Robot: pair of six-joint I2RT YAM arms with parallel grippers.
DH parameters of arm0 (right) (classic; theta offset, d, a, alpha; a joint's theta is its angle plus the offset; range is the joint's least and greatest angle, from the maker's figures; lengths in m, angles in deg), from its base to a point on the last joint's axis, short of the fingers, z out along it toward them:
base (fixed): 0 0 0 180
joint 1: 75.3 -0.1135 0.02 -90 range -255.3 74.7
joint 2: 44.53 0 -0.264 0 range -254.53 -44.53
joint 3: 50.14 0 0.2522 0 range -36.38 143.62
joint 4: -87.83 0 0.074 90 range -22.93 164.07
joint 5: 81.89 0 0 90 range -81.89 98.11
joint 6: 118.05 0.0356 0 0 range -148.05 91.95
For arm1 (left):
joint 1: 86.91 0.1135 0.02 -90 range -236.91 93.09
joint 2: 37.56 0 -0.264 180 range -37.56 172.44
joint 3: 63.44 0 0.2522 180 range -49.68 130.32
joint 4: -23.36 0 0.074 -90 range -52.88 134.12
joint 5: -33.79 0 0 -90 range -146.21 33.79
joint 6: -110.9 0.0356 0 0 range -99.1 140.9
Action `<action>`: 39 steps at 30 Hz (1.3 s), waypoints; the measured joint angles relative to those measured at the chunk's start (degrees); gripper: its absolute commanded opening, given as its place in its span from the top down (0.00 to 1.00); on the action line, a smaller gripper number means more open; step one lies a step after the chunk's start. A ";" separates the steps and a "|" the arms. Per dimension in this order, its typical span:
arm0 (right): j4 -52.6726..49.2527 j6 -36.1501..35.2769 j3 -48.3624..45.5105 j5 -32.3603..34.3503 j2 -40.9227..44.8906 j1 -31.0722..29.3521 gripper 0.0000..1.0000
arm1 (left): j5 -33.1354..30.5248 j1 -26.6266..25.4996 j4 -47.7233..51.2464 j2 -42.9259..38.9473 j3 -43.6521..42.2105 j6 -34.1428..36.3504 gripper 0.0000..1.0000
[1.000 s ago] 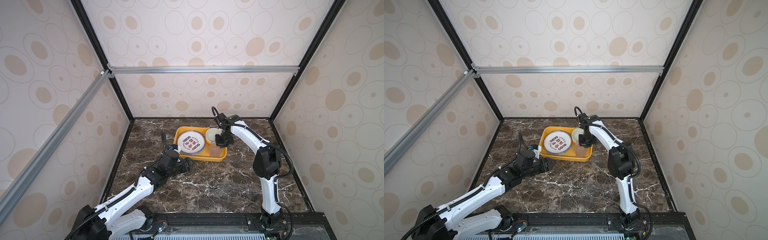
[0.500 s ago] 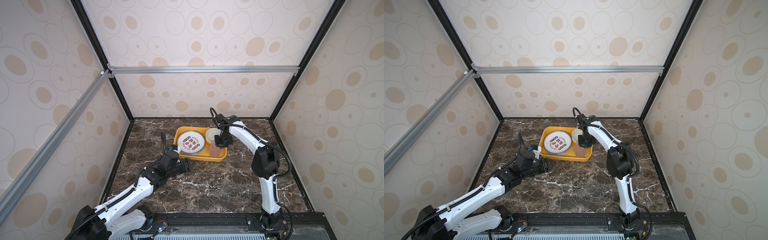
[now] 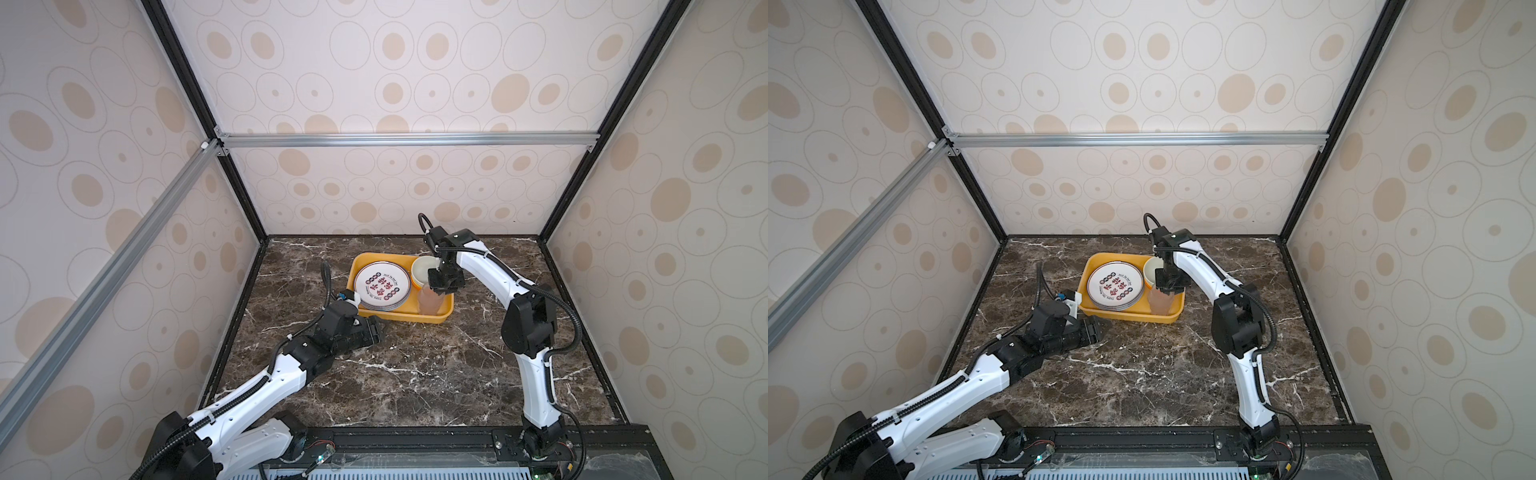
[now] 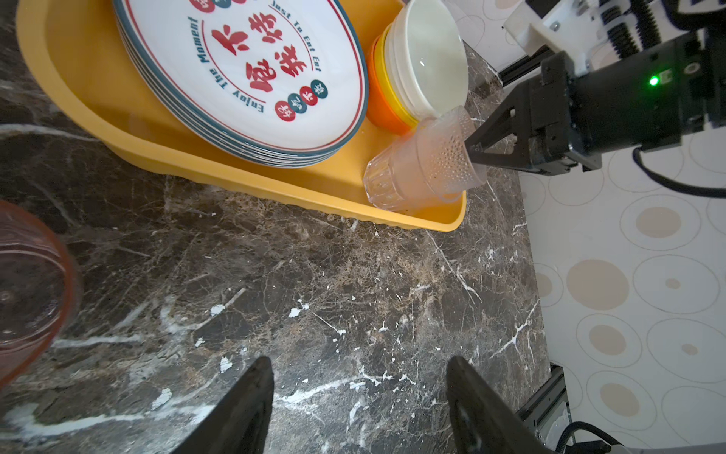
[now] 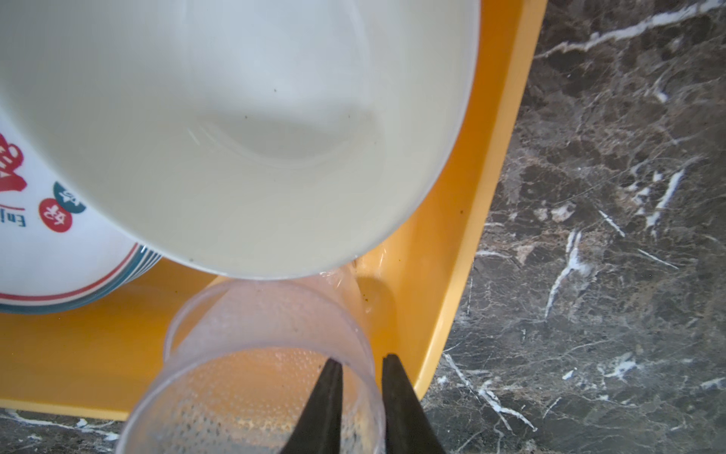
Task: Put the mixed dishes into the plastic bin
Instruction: 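Open the right gripper and swing it toward the pink cup near the left gripper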
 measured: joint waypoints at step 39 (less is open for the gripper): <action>37.33 -0.26 -42.95 -27.96 39.26 -14.95 0.51 | -9.57 18.99 23.23 -0.15 6.49 8.28 0.45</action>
